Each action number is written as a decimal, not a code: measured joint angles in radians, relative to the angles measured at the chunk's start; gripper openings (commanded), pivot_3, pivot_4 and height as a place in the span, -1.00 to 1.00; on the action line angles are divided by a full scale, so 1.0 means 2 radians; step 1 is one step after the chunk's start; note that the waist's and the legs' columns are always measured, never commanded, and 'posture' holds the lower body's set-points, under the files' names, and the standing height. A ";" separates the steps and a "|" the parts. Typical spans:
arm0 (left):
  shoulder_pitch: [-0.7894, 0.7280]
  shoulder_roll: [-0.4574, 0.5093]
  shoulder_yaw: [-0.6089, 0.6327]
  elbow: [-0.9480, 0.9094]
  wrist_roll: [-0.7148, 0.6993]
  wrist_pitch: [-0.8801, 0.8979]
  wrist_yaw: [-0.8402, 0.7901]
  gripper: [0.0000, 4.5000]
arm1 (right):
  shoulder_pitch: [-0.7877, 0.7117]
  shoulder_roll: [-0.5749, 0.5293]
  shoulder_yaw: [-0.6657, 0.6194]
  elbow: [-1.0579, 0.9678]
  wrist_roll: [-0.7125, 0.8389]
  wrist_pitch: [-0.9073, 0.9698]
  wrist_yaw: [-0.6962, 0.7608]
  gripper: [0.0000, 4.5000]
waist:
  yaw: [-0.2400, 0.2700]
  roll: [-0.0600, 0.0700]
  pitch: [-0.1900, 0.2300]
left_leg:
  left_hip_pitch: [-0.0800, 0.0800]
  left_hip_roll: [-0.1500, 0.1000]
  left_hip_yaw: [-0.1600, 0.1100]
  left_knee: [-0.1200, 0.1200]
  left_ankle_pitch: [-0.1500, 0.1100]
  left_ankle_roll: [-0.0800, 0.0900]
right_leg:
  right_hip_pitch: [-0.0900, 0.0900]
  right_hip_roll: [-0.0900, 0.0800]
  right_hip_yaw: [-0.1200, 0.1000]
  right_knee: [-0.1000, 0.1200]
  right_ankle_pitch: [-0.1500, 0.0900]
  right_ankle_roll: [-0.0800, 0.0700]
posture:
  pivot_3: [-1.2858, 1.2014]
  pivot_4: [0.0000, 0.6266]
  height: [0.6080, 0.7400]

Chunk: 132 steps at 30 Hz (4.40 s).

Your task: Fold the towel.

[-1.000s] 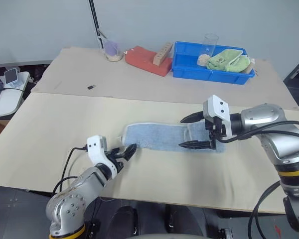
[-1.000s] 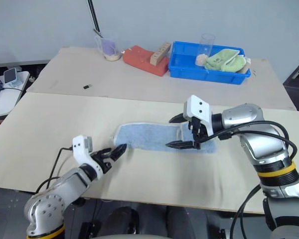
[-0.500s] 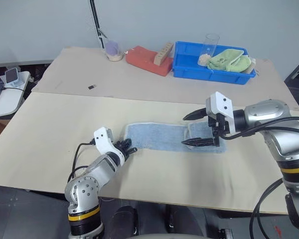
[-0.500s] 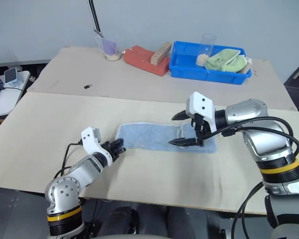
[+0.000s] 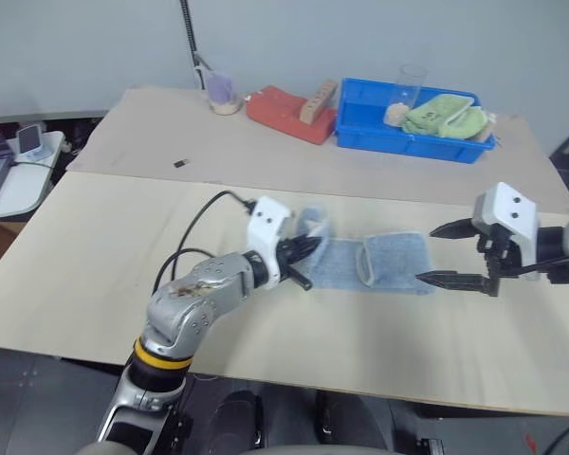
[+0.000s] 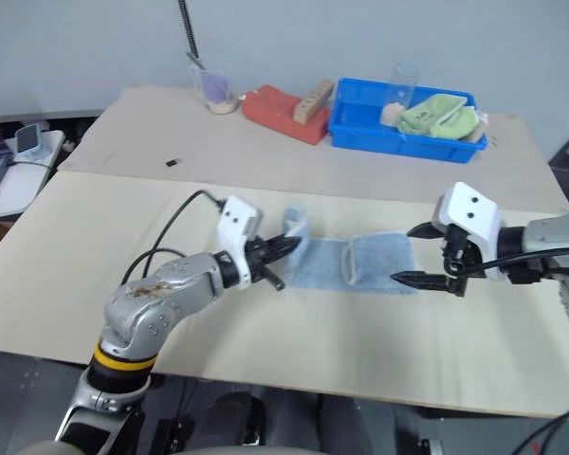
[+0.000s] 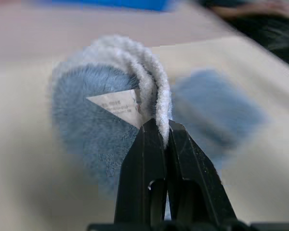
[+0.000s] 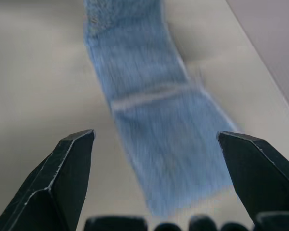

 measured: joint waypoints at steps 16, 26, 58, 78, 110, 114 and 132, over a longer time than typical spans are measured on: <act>-0.123 -0.159 -0.079 0.356 0.158 -0.216 -0.116 -0.16 | 0.137 0.016 -0.160 -0.143 0.048 0.111 -0.055 1.00 | -0.007 -0.002 0.001 | -0.001 0.000 -0.001 0.000 0.000 0.001 | 0.000 0.001 0.000 -0.002 -0.001 0.004 | 0.03 -0.52 0.23; -0.121 -0.120 -0.038 0.281 0.164 -0.230 -0.167 0.62 | 0.093 0.047 -0.129 -0.122 0.036 0.068 -0.116 1.00 | -0.009 -0.001 0.001 | -0.001 0.000 -0.001 0.000 0.000 0.001 | 0.000 0.001 0.000 -0.003 -0.001 0.005 | 0.03 -0.52 0.23; -0.062 -0.111 -0.026 0.433 0.249 -0.348 -0.145 -1.00 | 0.023 0.315 0.119 0.111 -0.123 -0.125 -0.346 -0.98 | -0.008 0.002 -0.001 | -0.002 -0.003 -0.002 0.000 0.000 0.002 | 0.001 0.000 0.001 -0.003 0.002 0.003 | 0.03 -0.52 0.23; -0.051 -0.125 0.008 0.297 0.235 -0.329 -0.138 -1.00 | 0.024 0.331 0.069 0.032 -0.140 -0.140 -0.402 -0.98 | -0.009 0.002 -0.002 | -0.001 -0.003 -0.002 0.001 0.000 0.002 | 0.002 0.000 0.001 -0.003 0.002 0.004 | 0.03 -0.52 0.23; -0.002 0.096 0.044 0.128 0.134 -0.306 -0.382 0.88 | 0.034 0.223 0.000 0.063 -0.047 -0.055 -0.292 1.00 | -0.015 0.003 -0.002 | -0.002 -0.001 -0.003 0.000 0.000 0.002 | 0.000 0.000 0.001 -0.002 0.002 0.004 | 0.03 -0.52 0.23; -0.002 0.156 0.082 0.044 0.042 -0.199 -0.409 1.00 | 0.002 0.223 0.003 0.090 -0.030 -0.030 -0.280 1.00 | -0.014 0.003 -0.002 | -0.002 -0.001 -0.003 0.001 0.000 0.002 | 0.001 0.000 0.001 -0.003 0.002 0.004 | 0.03 -0.52 0.23; 0.030 0.254 0.138 -0.061 -0.039 -0.157 -0.453 1.00 | -0.087 0.240 0.068 0.257 -0.028 0.020 -0.230 0.46 | -0.015 0.003 -0.002 | -0.001 0.000 -0.002 0.000 0.001 0.002 | 0.001 0.001 0.001 -0.003 0.002 0.003 | 0.03 -0.52 0.23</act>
